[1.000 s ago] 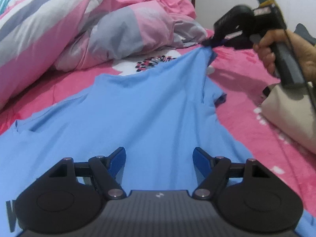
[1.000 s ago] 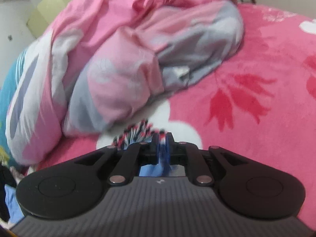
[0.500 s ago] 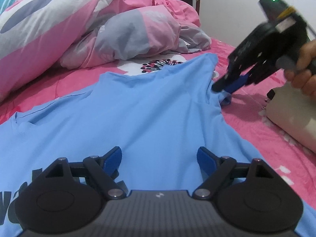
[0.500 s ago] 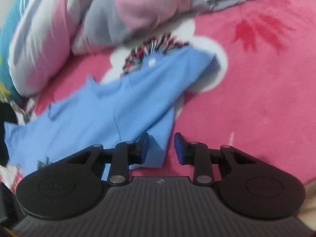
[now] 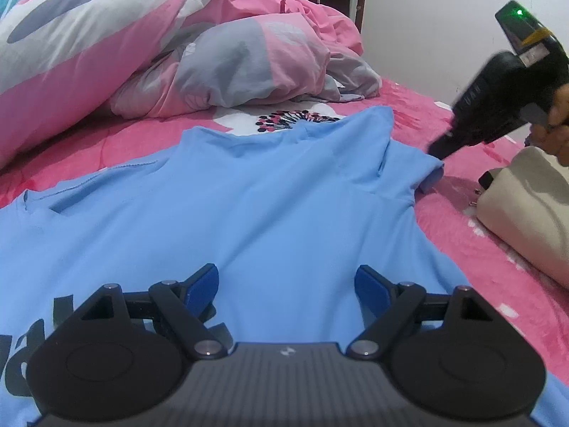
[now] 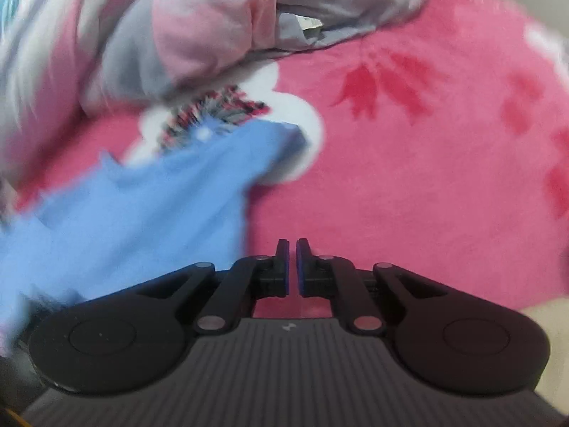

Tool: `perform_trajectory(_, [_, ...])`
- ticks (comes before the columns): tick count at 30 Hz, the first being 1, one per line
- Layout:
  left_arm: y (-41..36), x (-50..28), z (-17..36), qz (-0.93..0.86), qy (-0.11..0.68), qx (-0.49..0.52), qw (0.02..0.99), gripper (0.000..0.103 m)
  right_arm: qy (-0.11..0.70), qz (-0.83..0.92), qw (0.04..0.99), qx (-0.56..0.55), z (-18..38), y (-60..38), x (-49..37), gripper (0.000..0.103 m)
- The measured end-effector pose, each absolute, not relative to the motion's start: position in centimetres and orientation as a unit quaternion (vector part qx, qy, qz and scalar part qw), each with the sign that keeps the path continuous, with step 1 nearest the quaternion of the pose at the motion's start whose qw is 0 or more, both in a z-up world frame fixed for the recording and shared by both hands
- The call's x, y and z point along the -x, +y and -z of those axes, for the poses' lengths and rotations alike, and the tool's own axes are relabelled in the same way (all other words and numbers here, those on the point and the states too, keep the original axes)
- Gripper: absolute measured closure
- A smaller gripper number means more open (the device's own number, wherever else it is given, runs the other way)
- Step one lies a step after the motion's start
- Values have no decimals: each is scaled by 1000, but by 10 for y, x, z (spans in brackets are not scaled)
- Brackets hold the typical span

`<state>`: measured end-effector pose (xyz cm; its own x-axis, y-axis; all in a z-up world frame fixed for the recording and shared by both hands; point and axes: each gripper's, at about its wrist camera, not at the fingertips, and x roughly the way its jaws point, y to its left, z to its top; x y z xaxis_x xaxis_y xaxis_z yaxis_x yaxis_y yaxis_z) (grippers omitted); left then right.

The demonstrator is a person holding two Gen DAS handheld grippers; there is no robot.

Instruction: Fold clothes

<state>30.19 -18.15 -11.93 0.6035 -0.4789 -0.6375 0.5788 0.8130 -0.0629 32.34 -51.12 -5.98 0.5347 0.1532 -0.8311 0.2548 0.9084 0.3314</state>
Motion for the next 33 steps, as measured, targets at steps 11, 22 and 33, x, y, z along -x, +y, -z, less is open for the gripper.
perform_trajectory(11, [-169,-306,118,309,332,-37,891,18,455,-15,835,-309,81,-486,-325,101])
perform_trajectory(22, [-138,-323,118,333,347,71,874,18,340,-91,914,203,35,-315,-324,98])
perform_trajectory(33, [-140,-321,118,334,343,65,876,18,275,-133,930,-207,5,-414,-315,52])
